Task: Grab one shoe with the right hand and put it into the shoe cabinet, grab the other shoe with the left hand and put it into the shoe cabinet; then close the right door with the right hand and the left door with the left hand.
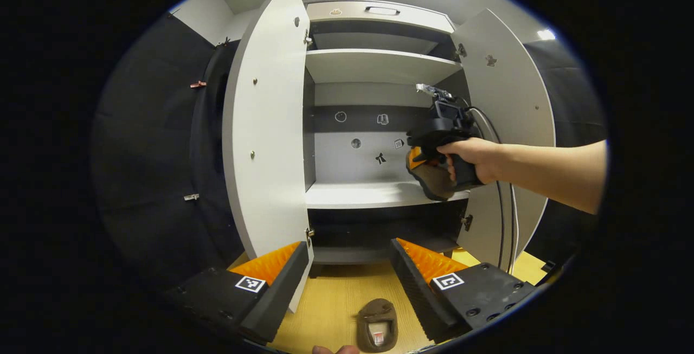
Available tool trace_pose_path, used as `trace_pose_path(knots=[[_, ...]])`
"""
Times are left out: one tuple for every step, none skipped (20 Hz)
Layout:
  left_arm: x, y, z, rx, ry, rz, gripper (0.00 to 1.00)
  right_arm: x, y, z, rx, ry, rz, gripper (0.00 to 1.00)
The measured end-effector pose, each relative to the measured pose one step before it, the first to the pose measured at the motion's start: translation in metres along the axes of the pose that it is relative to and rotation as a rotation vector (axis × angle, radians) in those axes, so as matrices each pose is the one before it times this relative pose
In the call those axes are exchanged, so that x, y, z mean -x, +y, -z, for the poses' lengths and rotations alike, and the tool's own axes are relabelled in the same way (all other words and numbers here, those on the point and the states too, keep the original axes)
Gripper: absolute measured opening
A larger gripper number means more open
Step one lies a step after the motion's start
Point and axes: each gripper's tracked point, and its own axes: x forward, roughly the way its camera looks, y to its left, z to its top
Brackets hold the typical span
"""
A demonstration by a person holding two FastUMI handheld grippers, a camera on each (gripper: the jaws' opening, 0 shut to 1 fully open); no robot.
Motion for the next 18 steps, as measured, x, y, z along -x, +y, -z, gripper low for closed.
trace_pose_path(knots=[[-0.00102, 0.00059, 0.00186, -0.00149, 0.00398, -0.00222, 0.96, -0.01168, -0.00211, -0.00464, 0.00076, -0.00323, 0.00793, 0.07], [-0.00087, 0.00039, 0.00249, -0.00385, 0.00375, 0.00017, 0.96, -0.01024, -0.0022, -0.00338, 0.00771, -0.0112, 0.01004, 0.07], [-0.00068, 0.0005, 0.00264, -0.00538, 0.00547, 0.00095, 0.96, -0.00985, -0.00192, -0.00263, 0.00951, -0.00474, 0.00952, 0.07], [-0.00125, 0.0001, 0.00343, -0.00598, 0.00659, -0.00088, 0.96, -0.00854, -0.00132, 0.00065, 0.0058, -0.0004, 0.00844, 0.06], [-0.00064, 0.00048, 0.00175, -0.00456, 0.00682, -0.00131, 0.96, -0.0069, -0.00071, 0.00351, -0.00338, 0.01099, 0.00568, 0.07], [-0.00178, -0.00009, 0.00303, -0.00013, 0.00688, 0.0006, 0.96, -0.00539, -0.00099, 0.00335, -0.00543, 0.0139, 0.00292, 0.07], [-0.00119, 0.00004, 0.00198, 0.00258, 0.00582, -0.00108, 0.96, -0.00779, -0.001, 0.00439, -0.00145, 0.01, 0.00539, 0.07], [-0.00097, -0.00015, 0.0022, 0.00266, 0.00632, -0.00015, 0.96, -0.00561, -0.0035, 0.00058, 0.00127, 0.00036, 0.0136, 0.07], [-0.00038, 0.00076, 0.00096, 0.00114, 0.00386, -0.00035, 0.96, -0.00246, -0.0003, 0.00284, -0.0014, 0.00811, 0.0084, 0.08], [0.00007, 0.00113, 0.00102, -0.00132, 0.00336, -0.00333, 0.96, 0.00079, -0.00034, 0.00347, -0.00408, 0.01291, 0.00773, 0.08], [-0.00031, 0.00102, -0.0004, -0.00051, 0.00033, -0.00235, 0.96, -0.0046, 0.0, 0.00381, -0.0106, 0.01843, -0.00311, 0.1], [-0.00041, 0.00128, 0.00057, -0.00011, -0.00047, -0.00142, 0.96, 0.00139, 0.00203, 0.00388, -0.00325, 0.02165, -0.00426, 0.14], [-0.00052, 0.00064, 0.0006, 0.00095, 0.00145, -0.00153, 0.96, 0.00206, -0.00198, 0.00037, 0.01056, -0.00521, 0.01047, 0.15], [-0.00037, 0.00049, 0.00189, 0.00217, 0.00379, 0.00006, 0.96, 0.00021, -0.00068, -0.00033, 0.01633, -0.00996, 0.00801, 0.18], [-0.00039, 0.00009, 0.00089, 0.00191, 0.00343, -0.00044, 0.96, 0.00532, 0.00154, -0.00261, 0.00423, -0.00428, 0.00205, 0.2], [0.00028, 0.00001, 0.00165, 0.00202, 0.00242, 0.0003, 0.96, 0.00228, 0.00553, 0.00197, -0.01141, 0.01081, -0.01807, 0.28], [0.00016, -0.00043, -0.00008, 0.00127, 0.00023, 0.00105, 0.96, 0.00531, 0.00322, 0.00248, -0.01196, 0.01443, -0.01281, 0.35], [0.00031, 0.00001, 0.00005, 0.0001, -0.00159, 0.00014, 0.96, 0.00418, 0.00096, -0.00059, -0.00117, 0.0008, -0.0031, 0.46]])
